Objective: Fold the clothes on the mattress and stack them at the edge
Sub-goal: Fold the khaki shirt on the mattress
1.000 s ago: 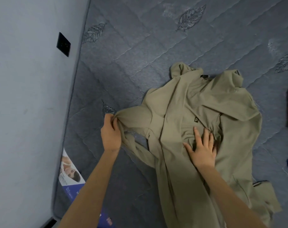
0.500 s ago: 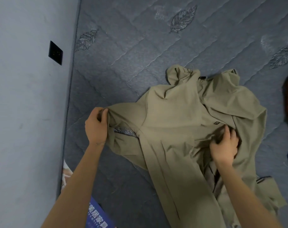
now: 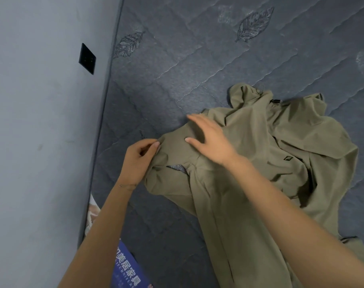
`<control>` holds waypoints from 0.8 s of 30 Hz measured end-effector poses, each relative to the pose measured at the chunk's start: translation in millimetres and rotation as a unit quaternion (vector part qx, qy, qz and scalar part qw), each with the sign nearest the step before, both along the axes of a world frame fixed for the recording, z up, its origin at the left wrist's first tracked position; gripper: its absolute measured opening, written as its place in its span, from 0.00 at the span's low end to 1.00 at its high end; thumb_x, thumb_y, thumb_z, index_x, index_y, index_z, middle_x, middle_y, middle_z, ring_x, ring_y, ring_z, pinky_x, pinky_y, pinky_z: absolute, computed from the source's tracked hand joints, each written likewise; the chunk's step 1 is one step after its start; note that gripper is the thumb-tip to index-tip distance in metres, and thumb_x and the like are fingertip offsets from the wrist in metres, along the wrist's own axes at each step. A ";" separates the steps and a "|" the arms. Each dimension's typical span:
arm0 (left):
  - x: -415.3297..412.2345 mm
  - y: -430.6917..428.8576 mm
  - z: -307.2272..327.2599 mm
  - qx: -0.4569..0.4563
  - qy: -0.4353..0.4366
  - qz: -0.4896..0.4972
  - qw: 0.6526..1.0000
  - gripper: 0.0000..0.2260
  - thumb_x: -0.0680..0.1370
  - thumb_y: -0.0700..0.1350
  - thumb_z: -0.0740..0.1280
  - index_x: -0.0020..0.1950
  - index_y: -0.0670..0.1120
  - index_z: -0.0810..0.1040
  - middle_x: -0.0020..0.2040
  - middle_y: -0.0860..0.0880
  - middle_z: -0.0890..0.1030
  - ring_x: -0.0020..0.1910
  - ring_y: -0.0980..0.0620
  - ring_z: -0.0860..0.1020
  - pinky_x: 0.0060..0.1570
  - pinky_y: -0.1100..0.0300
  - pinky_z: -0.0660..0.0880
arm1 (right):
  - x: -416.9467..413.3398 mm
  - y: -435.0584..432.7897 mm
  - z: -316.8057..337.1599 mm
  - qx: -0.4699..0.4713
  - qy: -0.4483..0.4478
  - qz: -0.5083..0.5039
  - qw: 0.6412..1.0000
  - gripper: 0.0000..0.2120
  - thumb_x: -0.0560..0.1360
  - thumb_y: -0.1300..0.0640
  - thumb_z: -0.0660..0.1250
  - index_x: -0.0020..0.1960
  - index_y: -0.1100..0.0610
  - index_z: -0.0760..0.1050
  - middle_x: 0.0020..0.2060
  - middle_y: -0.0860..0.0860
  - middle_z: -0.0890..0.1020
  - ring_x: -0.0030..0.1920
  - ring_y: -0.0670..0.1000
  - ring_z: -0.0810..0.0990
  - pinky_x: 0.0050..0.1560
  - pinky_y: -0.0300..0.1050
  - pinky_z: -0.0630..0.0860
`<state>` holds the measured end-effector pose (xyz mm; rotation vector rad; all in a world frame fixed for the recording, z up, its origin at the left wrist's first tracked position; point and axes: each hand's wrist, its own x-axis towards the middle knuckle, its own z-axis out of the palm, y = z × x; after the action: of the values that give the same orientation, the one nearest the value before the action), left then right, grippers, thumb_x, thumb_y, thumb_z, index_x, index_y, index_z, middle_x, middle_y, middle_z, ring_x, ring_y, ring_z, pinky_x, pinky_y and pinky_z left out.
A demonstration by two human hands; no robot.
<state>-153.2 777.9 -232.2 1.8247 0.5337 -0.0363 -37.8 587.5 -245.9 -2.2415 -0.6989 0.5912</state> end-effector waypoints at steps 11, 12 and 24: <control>-17.3 41.9 4.8 -0.111 0.171 -0.099 0.974 0.13 0.71 0.55 0.69 0.52 0.50 0.78 0.45 0.54 0.83 0.45 0.58 0.81 0.46 0.63 0.78 | 11.8 48.1 0.7 0.027 0.018 0.020 0.999 0.03 0.75 0.60 0.67 0.42 0.56 0.77 0.41 0.47 0.78 0.46 0.50 0.77 0.49 0.45 0.71; -22.6 45.6 2.3 -0.117 0.212 -0.132 0.961 0.14 0.71 0.54 0.70 0.53 0.50 0.77 0.46 0.54 0.84 0.45 0.58 0.82 0.45 0.64 0.78 | 13.3 48.9 -0.9 0.030 0.015 0.002 0.999 0.02 0.74 0.61 0.67 0.42 0.57 0.77 0.40 0.46 0.78 0.44 0.49 0.76 0.48 0.44 0.71; -36.2 101.8 2.7 -0.140 0.109 0.061 0.982 0.13 0.78 0.47 0.64 0.39 0.47 0.85 0.37 0.52 0.83 0.36 0.58 0.79 0.38 0.67 0.75 | 17.0 65.3 -14.8 -0.062 -0.003 -0.116 0.991 0.07 0.72 0.66 0.65 0.48 0.58 0.76 0.49 0.55 0.76 0.55 0.57 0.72 0.57 0.50 0.66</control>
<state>-189.4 879.7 -229.5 1.5190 0.7558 -0.2198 -20.8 652.8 -260.6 -2.3962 -0.4036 0.5250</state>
